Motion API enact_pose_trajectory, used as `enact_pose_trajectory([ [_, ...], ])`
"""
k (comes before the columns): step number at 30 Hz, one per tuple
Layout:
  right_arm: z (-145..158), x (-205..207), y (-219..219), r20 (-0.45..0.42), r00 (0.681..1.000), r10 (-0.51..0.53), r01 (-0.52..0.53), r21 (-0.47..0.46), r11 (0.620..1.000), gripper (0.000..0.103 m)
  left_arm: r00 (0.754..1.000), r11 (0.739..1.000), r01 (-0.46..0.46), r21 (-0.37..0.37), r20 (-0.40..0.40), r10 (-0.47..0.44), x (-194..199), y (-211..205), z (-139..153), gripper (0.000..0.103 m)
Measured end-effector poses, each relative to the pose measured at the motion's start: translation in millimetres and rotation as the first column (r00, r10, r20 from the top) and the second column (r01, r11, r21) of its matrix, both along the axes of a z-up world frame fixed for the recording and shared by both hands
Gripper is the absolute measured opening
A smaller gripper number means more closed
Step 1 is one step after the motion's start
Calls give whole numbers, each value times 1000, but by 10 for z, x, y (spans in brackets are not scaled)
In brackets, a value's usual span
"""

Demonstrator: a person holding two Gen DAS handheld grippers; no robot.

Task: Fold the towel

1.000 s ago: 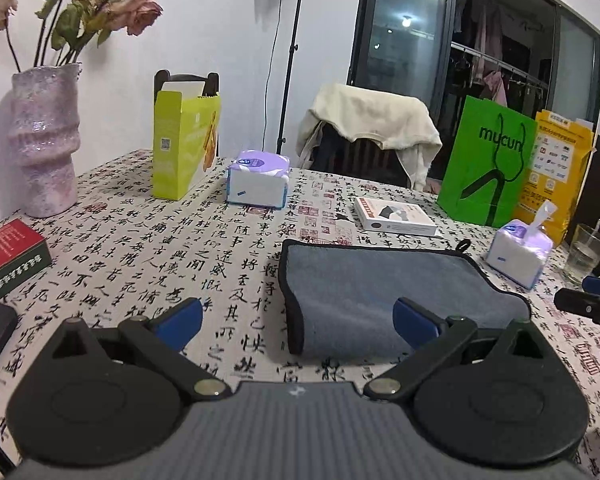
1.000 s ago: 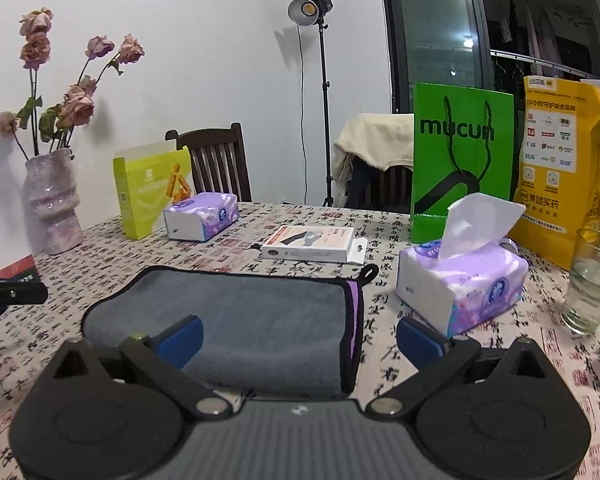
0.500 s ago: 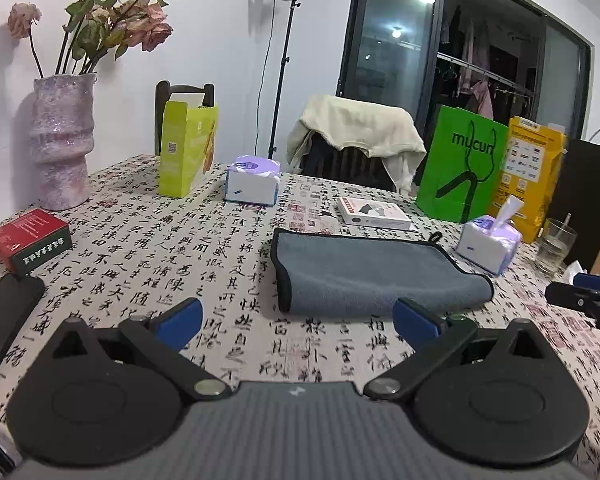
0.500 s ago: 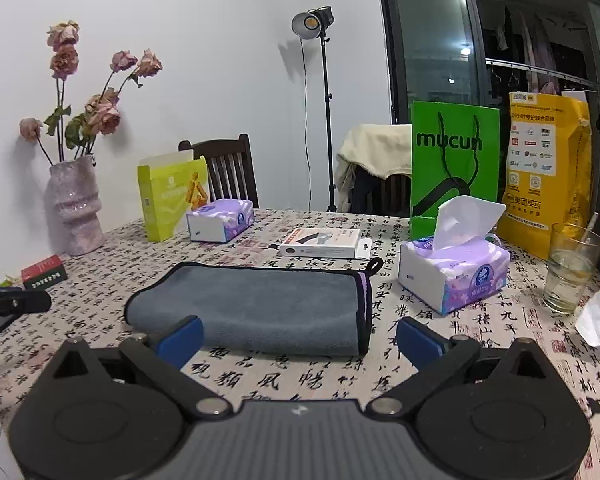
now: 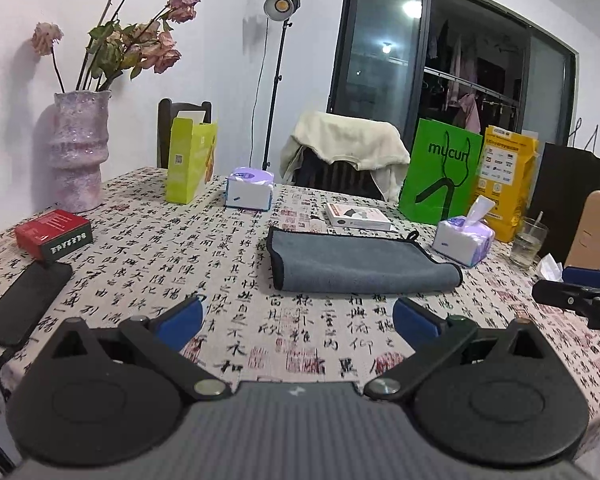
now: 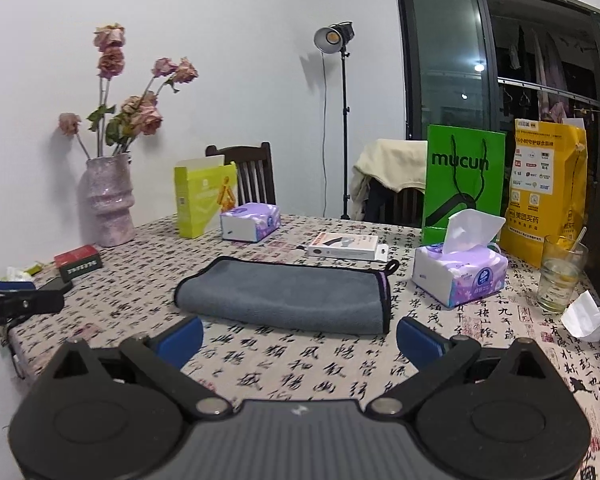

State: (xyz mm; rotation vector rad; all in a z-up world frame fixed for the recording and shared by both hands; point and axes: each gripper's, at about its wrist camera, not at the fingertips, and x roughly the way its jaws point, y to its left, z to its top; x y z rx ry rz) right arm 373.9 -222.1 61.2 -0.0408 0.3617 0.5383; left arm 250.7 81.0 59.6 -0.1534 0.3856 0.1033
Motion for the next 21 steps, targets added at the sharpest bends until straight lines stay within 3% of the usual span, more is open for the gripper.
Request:
enact_pose_trajectory([
  [21,-128,-1031,-39,33,999,12,-13,23,1000,103,997,998,32,53,75,-36,-930,-294,-51,103],
])
